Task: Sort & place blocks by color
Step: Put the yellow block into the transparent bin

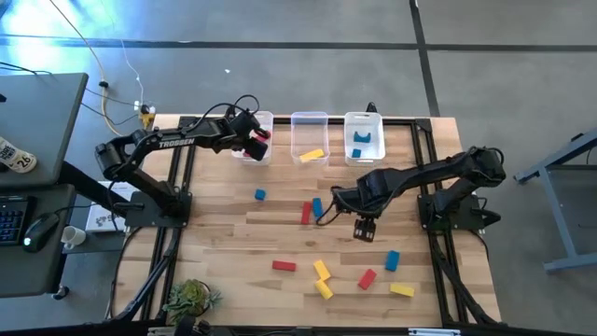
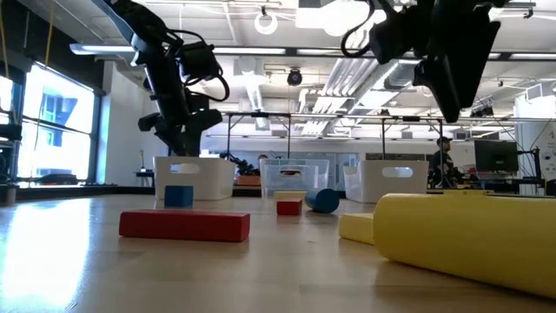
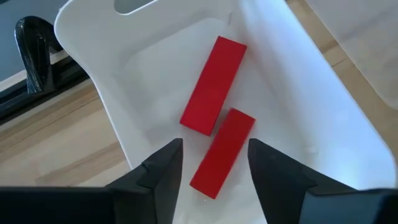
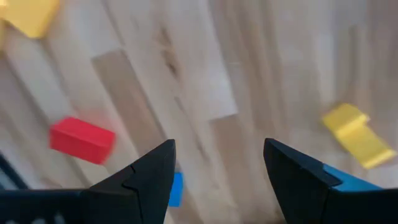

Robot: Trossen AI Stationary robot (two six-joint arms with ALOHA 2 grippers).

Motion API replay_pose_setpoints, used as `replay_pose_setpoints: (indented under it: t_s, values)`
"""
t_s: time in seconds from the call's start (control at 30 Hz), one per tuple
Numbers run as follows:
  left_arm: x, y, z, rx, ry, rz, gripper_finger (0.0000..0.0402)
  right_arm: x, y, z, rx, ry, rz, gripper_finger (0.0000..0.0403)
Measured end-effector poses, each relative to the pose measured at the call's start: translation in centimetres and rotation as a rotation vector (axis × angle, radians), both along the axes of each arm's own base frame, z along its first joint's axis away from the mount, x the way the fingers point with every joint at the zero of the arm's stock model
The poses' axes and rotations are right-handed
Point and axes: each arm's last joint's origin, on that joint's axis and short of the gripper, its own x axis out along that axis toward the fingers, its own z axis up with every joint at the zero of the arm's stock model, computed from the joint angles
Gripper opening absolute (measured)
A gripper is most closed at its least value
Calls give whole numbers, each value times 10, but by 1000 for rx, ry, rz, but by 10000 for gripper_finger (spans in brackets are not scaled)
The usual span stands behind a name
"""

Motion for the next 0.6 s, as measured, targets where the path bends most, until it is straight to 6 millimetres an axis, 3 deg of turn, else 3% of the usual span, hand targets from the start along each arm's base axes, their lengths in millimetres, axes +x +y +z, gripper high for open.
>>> replay_pose_setpoints:
  t_s: [0.3, 0.6]
  values:
    - [0, 0, 0, -8, 3, -30, 190, -15, 51, 0, 16, 46, -40, 232]
    - [1, -1, 0, -16, -2, -38, 187, -42, 107, 0, 14, 51, 54, 232]
